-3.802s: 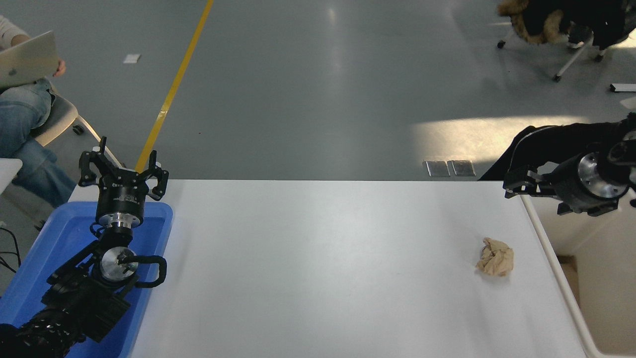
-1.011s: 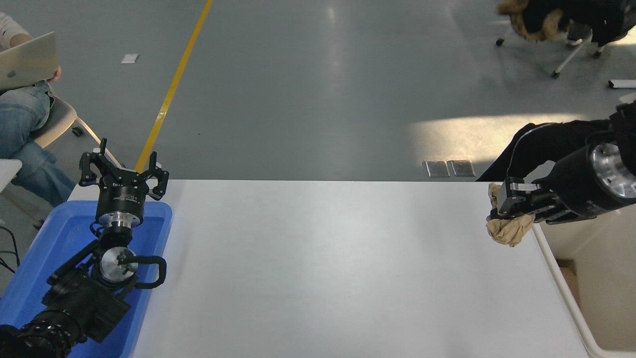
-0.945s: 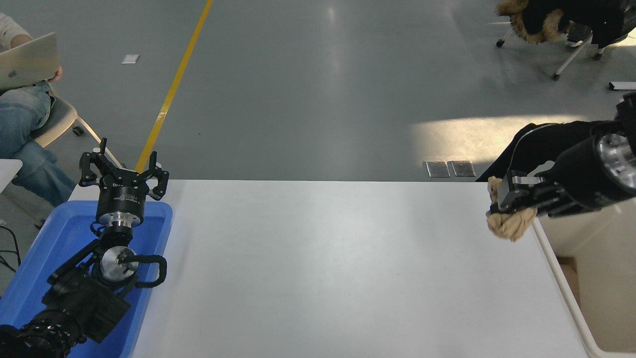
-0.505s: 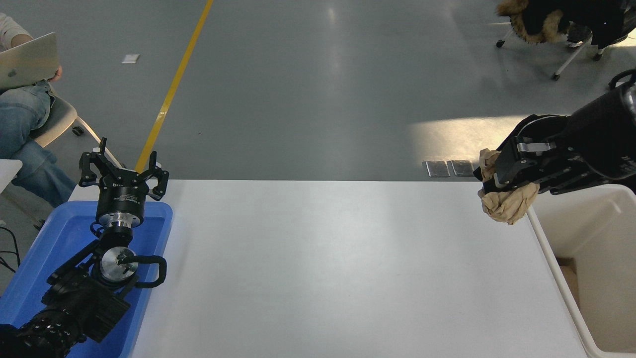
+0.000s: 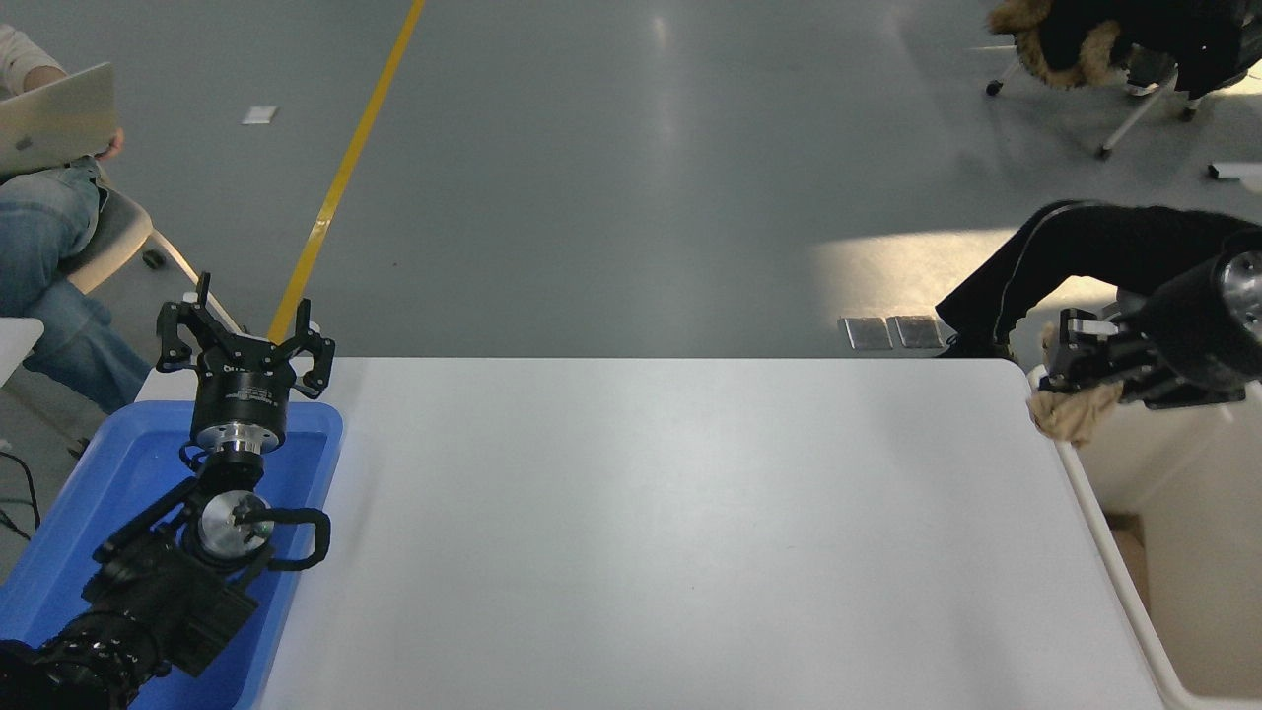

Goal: Pick up paper ball place in dustbin

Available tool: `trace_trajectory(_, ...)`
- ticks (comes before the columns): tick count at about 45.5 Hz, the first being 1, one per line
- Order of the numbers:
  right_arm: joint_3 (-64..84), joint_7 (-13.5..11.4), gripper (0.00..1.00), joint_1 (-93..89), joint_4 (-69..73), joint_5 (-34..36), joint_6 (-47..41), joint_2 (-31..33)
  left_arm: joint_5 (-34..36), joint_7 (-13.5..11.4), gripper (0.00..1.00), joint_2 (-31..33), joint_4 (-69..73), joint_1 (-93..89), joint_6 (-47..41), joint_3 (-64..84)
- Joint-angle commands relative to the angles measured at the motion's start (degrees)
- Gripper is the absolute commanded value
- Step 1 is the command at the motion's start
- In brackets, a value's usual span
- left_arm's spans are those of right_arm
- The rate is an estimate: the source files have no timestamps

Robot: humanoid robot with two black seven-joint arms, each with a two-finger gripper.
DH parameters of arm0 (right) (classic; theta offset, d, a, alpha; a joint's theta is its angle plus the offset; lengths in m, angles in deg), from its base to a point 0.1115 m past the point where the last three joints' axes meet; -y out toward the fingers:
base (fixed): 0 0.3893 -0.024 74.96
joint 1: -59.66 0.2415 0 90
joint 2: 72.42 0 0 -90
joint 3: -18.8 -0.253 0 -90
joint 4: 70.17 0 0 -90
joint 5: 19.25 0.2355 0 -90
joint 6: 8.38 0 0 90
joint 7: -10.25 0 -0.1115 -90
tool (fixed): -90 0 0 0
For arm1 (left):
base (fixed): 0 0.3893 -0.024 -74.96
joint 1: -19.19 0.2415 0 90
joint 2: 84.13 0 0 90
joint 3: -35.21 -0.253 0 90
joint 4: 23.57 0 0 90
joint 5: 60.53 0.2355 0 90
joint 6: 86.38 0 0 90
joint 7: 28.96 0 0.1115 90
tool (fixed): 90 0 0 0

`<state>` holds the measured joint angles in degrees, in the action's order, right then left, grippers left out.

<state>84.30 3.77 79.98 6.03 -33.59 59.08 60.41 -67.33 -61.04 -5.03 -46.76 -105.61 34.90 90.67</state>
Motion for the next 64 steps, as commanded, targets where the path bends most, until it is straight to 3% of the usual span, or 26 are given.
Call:
trace_trajectory(1,-9.14,-0.11,0.00,-26.10,-20.28,0.02,9.36,-0.47,0.04,0.00,0.99,0.00,-0.01,0.00,0.01,0.00)
trace_trajectory(17,-33.94,-0.02,0.00,-59.16,-61.68,0.02,9.71,-12.67,0.03,0.00,0.99,0.00,-0.01,0.00,0.01,0.00)
trace_trajectory(30,-35.35,-0.29,0.00,-67.17,-70.05,0.02,14.89,-18.57,-0.05,0.00,0.99,0.00,-0.01,0.00,0.01,0.00)
trace_trajectory(32,-35.35,-0.46,0.14,-68.13,-70.14,0.02,15.95,-19.10,0.03,0.00,0.99,0.00,-0.01,0.00,0.01,0.00)
trace_trajectory(35,-35.18,-0.29,0.59,-68.93,-70.05,0.10,16.83,-19.36,0.03,0.00,0.99,0.00,-0.01,0.00,0.01,0.00)
trace_trajectory(36,-35.26,-0.29,0.70,-69.10,-70.05,0.36,17.09,-19.36,-0.05,0.00,0.99,0.00,-0.01,0.00,0.01,0.00)
trace_trajectory(37,-35.35,-0.29,0.76,-69.28,-70.05,0.54,17.27,-19.36,0.03,0.00,0.99,0.00,-0.01,0.00,0.01,0.00)
trace_trajectory(43,-35.35,-0.29,0.92,-69.54,-70.05,1.77,19.03,-19.45,0.03,0.00,0.99,0.00,-0.01,0.00,0.01,0.00)
trace_trajectory(49,-35.35,-0.29,0.99,-69.46,-70.05,2.13,19.64,-19.45,0.03,0.00,0.99,0.00,-0.01,0.00,0.01,0.00)
trace_trajectory(64,-35.35,0.42,1.00,-66.65,-67.77,2.65,18.24,-19.71,0.04,0.00,0.99,0.00,-0.01,-0.09,0.01,0.00)
